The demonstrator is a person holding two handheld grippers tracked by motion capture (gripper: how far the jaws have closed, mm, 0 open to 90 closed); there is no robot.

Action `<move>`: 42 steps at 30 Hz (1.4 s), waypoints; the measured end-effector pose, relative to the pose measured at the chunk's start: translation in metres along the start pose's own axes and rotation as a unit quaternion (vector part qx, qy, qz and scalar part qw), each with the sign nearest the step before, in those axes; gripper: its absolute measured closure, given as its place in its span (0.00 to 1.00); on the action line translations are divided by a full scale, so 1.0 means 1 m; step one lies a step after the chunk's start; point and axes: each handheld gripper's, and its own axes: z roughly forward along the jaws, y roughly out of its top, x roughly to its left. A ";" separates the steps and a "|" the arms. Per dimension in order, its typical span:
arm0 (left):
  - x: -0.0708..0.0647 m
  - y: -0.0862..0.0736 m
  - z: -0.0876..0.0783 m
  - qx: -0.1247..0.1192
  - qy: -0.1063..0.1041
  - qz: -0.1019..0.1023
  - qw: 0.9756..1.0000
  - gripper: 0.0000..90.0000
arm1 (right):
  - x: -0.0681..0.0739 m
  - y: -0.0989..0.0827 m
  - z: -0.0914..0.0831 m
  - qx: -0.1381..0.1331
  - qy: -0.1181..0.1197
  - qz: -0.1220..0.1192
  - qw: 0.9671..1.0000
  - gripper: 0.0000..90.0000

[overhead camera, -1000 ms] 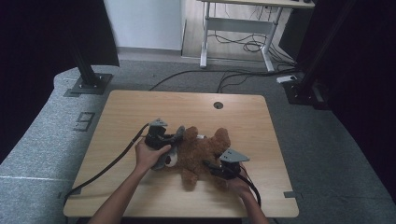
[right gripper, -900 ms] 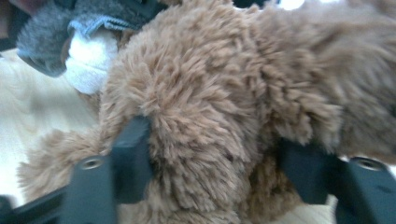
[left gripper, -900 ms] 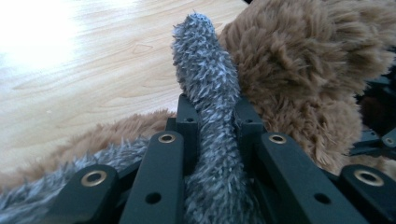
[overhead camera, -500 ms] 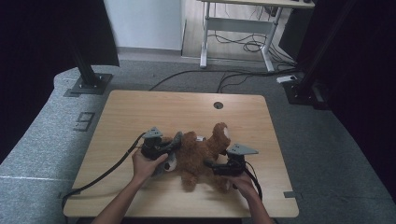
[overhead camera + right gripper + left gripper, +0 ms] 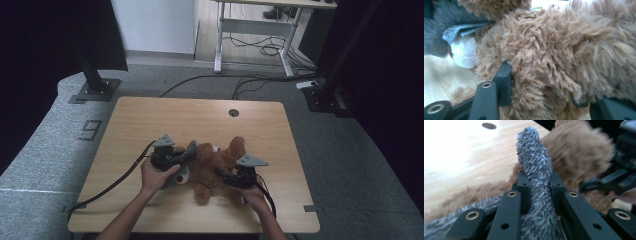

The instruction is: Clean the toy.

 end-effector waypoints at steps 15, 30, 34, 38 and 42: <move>-0.011 0.023 0.026 0.050 0.042 0.040 0.997 0.85 | 0.013 -0.007 -0.003 -0.023 -0.031 -0.066 0.997 0.58; 0.029 0.001 -0.032 0.008 0.082 0.003 0.997 0.85 | 0.023 -0.009 -0.002 -0.025 -0.013 -0.078 0.997 0.59; 0.016 0.016 -0.024 -0.006 0.027 -0.005 1.000 0.85 | 0.022 -0.009 -0.001 -0.026 -0.015 -0.076 0.997 0.59; -0.014 0.036 -0.004 -0.009 -0.022 0.017 1.000 0.85 | 0.022 -0.010 0.000 -0.027 -0.018 -0.075 0.997 0.59; -0.047 0.060 0.024 0.010 -0.045 0.055 0.997 0.85 | 0.022 -0.011 -0.001 -0.029 -0.017 -0.077 0.996 0.59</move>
